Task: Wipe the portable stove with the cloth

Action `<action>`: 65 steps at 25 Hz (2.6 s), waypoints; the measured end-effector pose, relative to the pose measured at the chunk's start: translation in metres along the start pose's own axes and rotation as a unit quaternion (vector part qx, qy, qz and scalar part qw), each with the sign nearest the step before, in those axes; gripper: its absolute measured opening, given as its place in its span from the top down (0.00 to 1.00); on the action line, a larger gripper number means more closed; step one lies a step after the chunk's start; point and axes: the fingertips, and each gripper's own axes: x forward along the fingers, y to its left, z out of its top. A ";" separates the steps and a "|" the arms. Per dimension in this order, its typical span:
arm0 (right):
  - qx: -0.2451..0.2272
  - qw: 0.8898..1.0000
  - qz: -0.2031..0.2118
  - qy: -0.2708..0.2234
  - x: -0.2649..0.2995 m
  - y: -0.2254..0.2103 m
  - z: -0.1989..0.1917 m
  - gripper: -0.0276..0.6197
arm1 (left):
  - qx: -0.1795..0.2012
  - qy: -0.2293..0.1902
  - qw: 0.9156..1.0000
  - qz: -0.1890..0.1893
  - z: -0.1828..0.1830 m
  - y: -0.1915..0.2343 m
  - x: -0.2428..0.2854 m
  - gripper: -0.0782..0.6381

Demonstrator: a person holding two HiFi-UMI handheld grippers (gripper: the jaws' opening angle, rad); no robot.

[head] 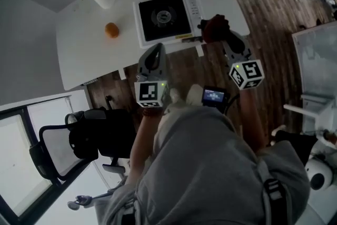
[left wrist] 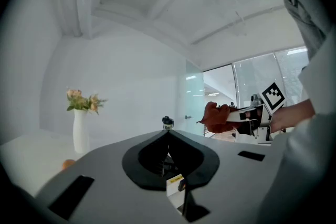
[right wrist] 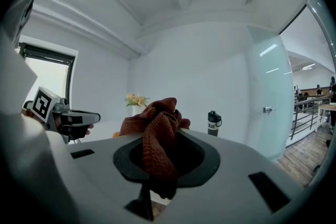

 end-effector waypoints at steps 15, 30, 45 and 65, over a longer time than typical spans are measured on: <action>0.014 1.000 -0.004 -0.002 0.110 -0.106 -0.005 0.84 | -0.006 0.055 0.997 0.044 -0.018 0.043 0.089 0.85; -0.020 1.000 -0.004 0.019 0.156 -0.150 -0.012 0.84 | 0.000 0.038 0.998 0.045 -0.032 0.056 0.137 0.85; -0.030 0.995 0.046 0.083 0.200 -0.134 -0.056 0.84 | 0.029 0.082 0.996 0.032 -0.064 0.087 0.118 0.85; -0.062 0.949 0.256 0.175 0.254 -0.088 -0.113 0.55 | 0.009 0.120 0.989 0.089 -0.101 0.104 0.087 0.85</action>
